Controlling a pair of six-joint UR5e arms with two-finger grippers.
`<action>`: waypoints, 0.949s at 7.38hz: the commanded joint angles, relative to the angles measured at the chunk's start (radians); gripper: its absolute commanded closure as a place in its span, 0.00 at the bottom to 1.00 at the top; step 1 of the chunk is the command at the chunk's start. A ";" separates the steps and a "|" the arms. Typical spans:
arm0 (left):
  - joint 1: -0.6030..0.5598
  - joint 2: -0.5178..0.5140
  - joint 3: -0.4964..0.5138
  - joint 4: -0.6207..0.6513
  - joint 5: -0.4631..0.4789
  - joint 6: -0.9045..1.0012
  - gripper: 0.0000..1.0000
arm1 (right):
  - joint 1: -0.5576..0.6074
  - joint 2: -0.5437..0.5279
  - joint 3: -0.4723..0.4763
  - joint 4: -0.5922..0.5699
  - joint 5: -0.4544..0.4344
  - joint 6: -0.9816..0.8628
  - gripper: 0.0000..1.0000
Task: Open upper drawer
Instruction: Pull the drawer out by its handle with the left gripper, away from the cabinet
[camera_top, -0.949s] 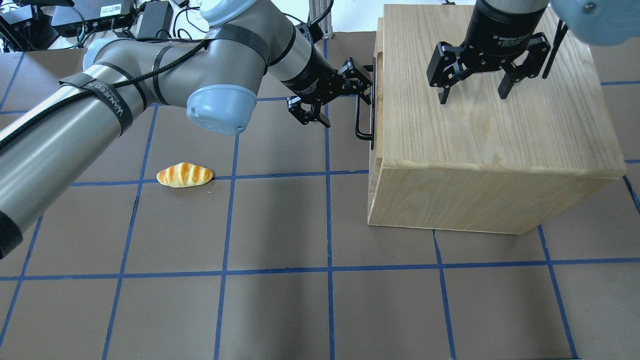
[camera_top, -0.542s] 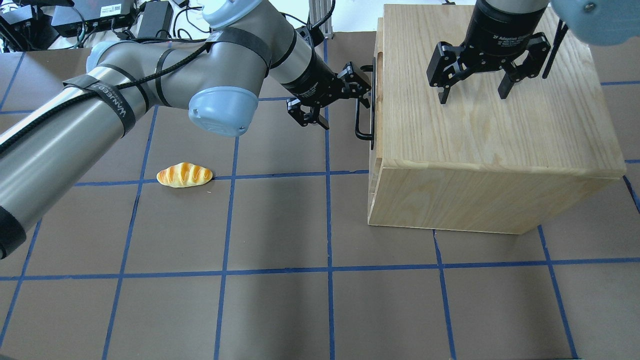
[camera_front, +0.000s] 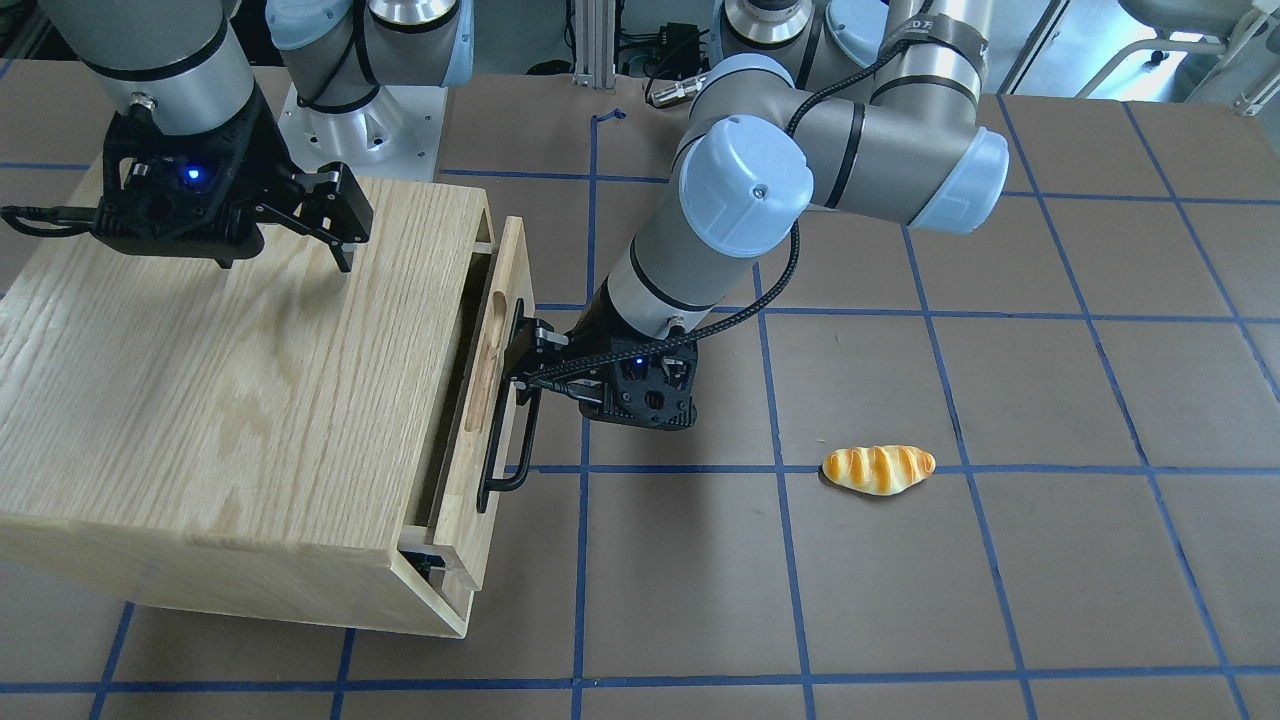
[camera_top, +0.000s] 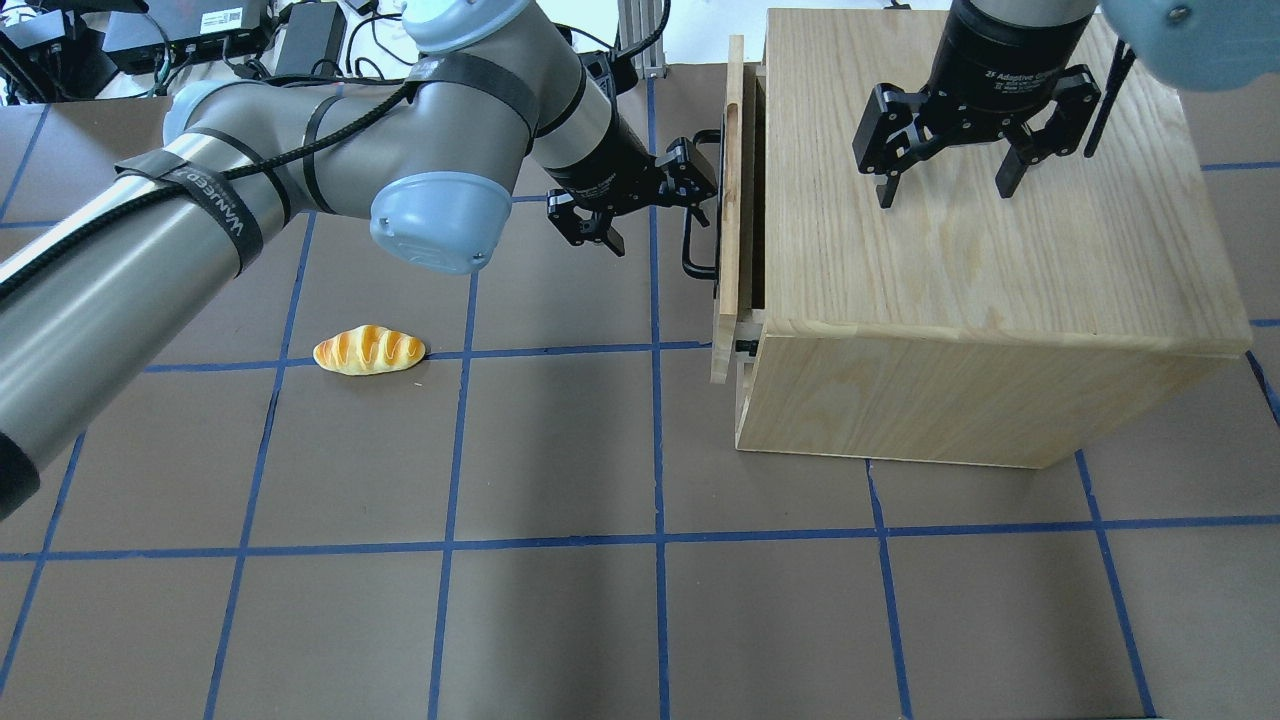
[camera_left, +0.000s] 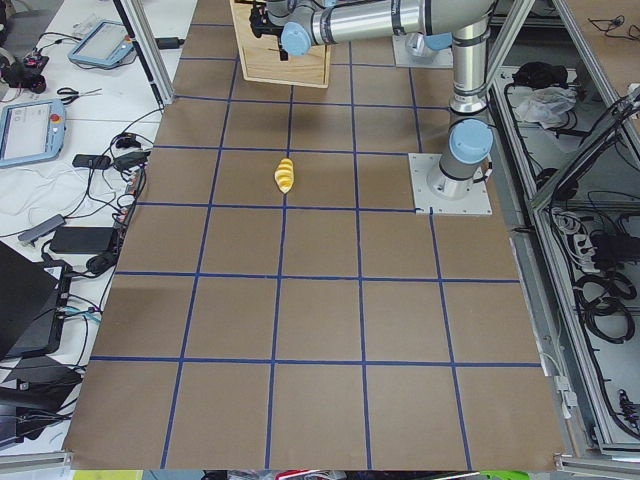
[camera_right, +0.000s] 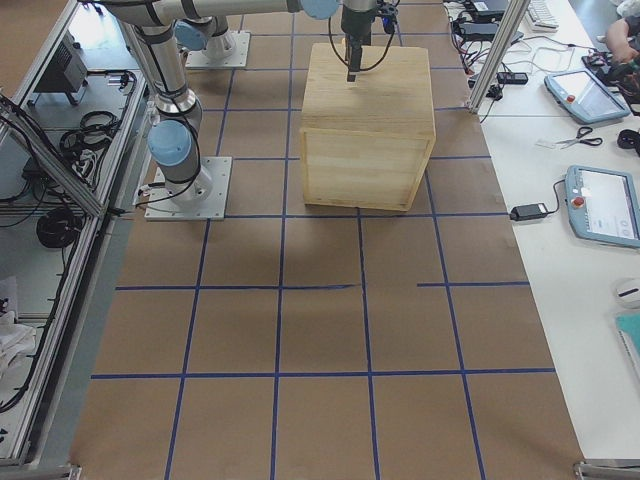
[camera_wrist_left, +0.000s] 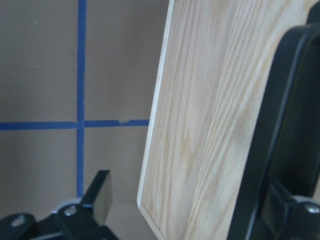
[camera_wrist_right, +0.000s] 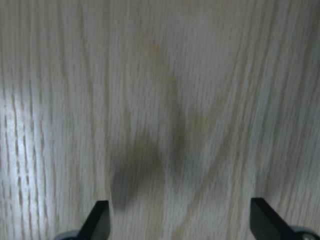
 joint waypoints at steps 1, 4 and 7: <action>0.022 0.018 0.006 -0.048 0.013 0.037 0.00 | 0.000 0.000 0.000 0.000 0.000 0.001 0.00; 0.085 0.021 -0.001 -0.078 0.011 0.100 0.00 | 0.000 0.000 0.000 0.000 0.000 0.001 0.00; 0.120 0.036 0.003 -0.109 0.074 0.156 0.00 | 0.000 0.000 0.000 0.000 0.000 0.001 0.00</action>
